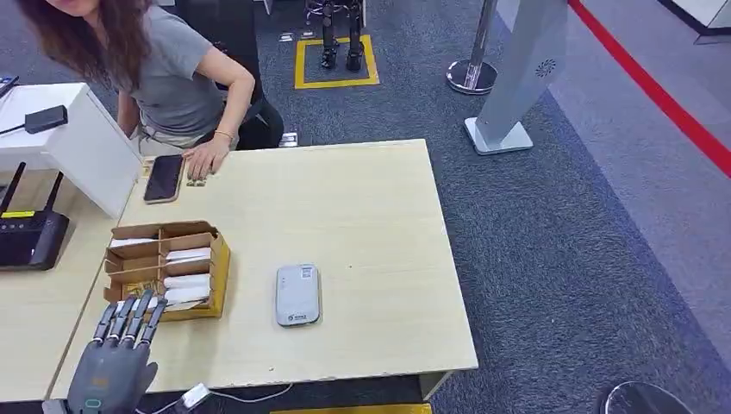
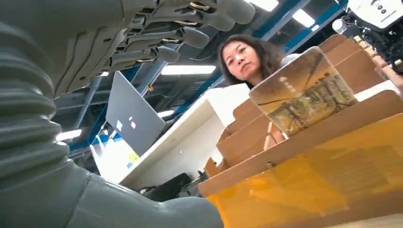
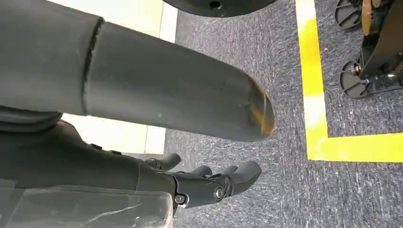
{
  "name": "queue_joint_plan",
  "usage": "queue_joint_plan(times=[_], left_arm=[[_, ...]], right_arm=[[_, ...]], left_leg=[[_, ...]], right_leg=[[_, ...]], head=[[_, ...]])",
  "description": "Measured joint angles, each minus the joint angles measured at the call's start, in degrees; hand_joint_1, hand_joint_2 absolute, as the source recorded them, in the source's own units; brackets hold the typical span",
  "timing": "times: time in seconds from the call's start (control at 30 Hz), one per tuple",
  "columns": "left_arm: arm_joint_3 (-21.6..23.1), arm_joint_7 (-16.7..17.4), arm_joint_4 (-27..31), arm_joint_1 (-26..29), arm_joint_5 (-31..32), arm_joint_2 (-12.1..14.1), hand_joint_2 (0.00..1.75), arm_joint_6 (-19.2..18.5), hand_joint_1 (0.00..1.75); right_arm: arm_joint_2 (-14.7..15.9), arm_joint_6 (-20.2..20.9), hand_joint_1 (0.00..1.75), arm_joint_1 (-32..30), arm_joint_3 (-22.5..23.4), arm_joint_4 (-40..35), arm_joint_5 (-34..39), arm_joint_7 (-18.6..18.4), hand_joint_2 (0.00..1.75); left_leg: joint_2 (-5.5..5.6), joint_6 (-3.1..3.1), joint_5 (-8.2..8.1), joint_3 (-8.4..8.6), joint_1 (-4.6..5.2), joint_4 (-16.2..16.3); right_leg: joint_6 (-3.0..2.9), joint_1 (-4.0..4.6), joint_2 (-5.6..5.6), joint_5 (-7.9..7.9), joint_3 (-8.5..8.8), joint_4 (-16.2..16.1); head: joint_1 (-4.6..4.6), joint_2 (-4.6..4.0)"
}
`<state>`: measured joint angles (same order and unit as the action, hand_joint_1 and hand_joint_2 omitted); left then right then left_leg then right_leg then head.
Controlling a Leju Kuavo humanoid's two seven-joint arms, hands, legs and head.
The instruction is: Pass the card to the sensor for recognition and then transmit it.
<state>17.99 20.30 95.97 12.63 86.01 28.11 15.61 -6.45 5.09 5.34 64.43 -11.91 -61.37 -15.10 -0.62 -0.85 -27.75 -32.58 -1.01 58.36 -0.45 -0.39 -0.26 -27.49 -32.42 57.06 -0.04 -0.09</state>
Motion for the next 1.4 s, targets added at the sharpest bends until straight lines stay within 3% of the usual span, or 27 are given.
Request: queue_joint_plan(times=[0.73,1.4], left_arm=[[-1.97,0.52,-7.28,-3.53,2.16,-7.56,1.75,5.44,0.00],[-4.68,-0.50,-8.87,-5.28,2.38,-9.86,1.75,7.43,0.00]], right_arm=[[0.02,-0.31,0.00,0.00,-0.04,-0.02,-1.03,-0.07,0.00],[0.02,0.35,0.00,0.00,-0.48,-0.02,-2.10,0.39,0.00]], left_leg=[[0.00,0.00,0.00,0.00,0.00,0.00],[0.00,0.00,0.00,0.00,0.00,0.00]], right_leg=[[0.00,0.00,0.00,0.00,0.00,0.00],[0.00,0.00,0.00,0.00,0.00,0.00]], head=[[0.00,0.00],[-0.02,0.00]])
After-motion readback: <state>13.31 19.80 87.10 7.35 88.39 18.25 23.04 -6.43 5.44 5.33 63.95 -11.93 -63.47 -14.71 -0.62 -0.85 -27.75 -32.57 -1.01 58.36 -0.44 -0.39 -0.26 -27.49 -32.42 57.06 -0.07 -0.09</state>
